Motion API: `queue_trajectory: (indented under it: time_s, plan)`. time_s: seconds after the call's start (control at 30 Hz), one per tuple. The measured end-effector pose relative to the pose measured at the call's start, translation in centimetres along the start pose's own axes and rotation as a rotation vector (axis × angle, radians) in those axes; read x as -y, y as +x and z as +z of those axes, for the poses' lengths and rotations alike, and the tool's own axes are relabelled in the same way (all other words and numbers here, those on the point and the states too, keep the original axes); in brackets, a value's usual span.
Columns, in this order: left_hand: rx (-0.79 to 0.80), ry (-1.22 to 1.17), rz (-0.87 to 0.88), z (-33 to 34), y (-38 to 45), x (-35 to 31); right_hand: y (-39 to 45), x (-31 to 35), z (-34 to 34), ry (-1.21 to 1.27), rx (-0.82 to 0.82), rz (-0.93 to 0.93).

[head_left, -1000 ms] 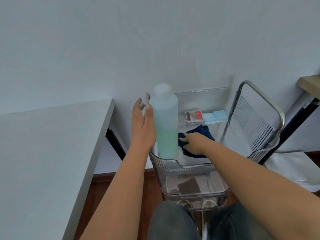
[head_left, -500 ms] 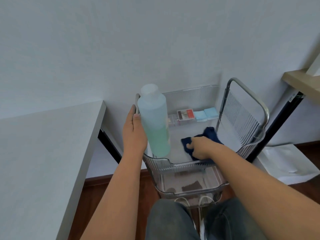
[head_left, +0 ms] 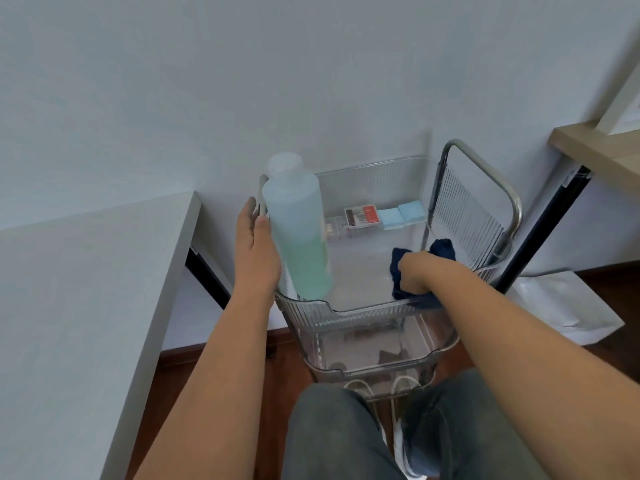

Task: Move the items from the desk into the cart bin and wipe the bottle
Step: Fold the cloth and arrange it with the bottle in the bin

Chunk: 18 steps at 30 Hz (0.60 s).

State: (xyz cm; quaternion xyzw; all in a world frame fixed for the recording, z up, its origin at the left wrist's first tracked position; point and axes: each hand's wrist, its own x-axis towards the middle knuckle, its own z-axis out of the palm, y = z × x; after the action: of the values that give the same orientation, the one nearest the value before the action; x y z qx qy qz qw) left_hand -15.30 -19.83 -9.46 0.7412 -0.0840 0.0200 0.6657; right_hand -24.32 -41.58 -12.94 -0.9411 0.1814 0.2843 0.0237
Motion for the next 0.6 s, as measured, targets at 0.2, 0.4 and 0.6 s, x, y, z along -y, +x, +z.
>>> queue_trajectory:
  time_s: [0.2, 0.4, 0.6]
  plan:
    - [-0.004, -0.005, -0.021, 0.0, 0.2, 0.2, -0.9, 2.5, -0.6, 0.26, 0.131, -0.196]
    - [-0.013, -0.001, -0.006, 0.0, 0.1, 0.1, -1.0, 8.5, -1.8, 0.361, 0.189, -0.45]
    - [-0.025, -0.009, -0.014, 0.3, 0.2, 0.2, -1.0, 9.9, -1.6, 0.353, 0.135, -0.517]
